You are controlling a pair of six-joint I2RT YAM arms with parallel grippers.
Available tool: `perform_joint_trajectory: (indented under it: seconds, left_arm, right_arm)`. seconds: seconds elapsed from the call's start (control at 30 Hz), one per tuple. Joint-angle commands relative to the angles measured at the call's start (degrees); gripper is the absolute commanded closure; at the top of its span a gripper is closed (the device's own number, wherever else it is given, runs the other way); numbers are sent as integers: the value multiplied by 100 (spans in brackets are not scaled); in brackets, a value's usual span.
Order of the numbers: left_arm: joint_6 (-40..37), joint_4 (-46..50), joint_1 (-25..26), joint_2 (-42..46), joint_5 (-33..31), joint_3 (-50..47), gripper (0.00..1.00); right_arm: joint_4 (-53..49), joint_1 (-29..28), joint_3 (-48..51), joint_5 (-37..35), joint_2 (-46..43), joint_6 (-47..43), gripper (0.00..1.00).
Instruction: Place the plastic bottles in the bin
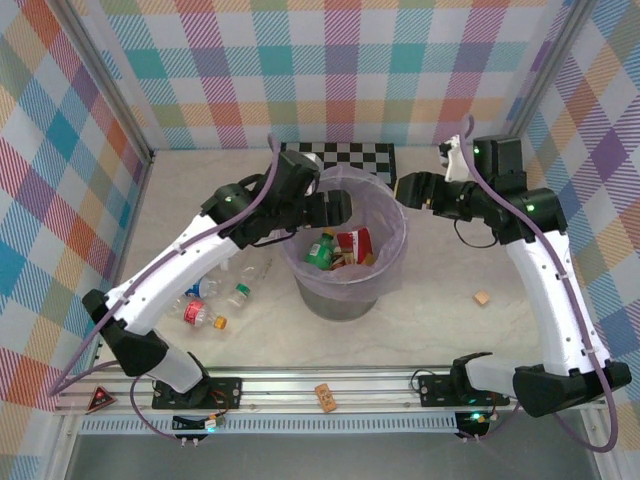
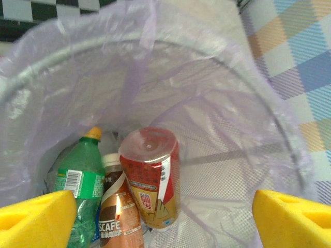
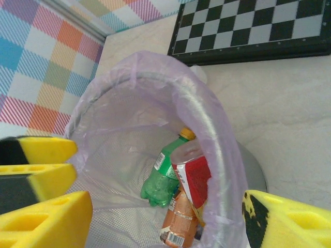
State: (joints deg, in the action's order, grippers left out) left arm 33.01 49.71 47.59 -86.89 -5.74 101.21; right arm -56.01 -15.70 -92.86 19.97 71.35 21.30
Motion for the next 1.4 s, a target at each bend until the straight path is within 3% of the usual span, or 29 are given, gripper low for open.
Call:
perform_joint_trajectory:
  seconds: [0.0,0.23,0.4,0.53,0.8,1.03,1.2,1.37]
  left_arm:
    - [-492,-110,-87,392,-260,277,13]
    - [-921,430,-1025,833,221,130,12]
    - [-1000,137,-2592,1251,1281,-760,12]
    - [-1298,-135,-3328,1028,1588,-1254,16]
    - [-2777,-1223,-3597,-452,1461,-1430,19]
    - [-4128,-1482,-3606,-2111,1562,-561,15]
    - [-4525,-1355,-3616,-3167,2432,217,13]
    - [-4527,-1239,-3599,-3910,2864,837,10]
  right_arm:
    - [-359,-407,-366,-51,245,-364,25]
    - [-635,-518,-755,-233,553,-515,25]
    - [-763,-504,-909,-23,681,-489,25]
    - [-776,-504,-870,-15,741,-460,25]
    - [-846,-334,-633,209,700,-478,26]
    - [-804,-126,-209,224,472,-435,25]
    - [-885,-80,-93,105,438,-466,26]
    - [-911,-47,-41,92,476,-478,25]
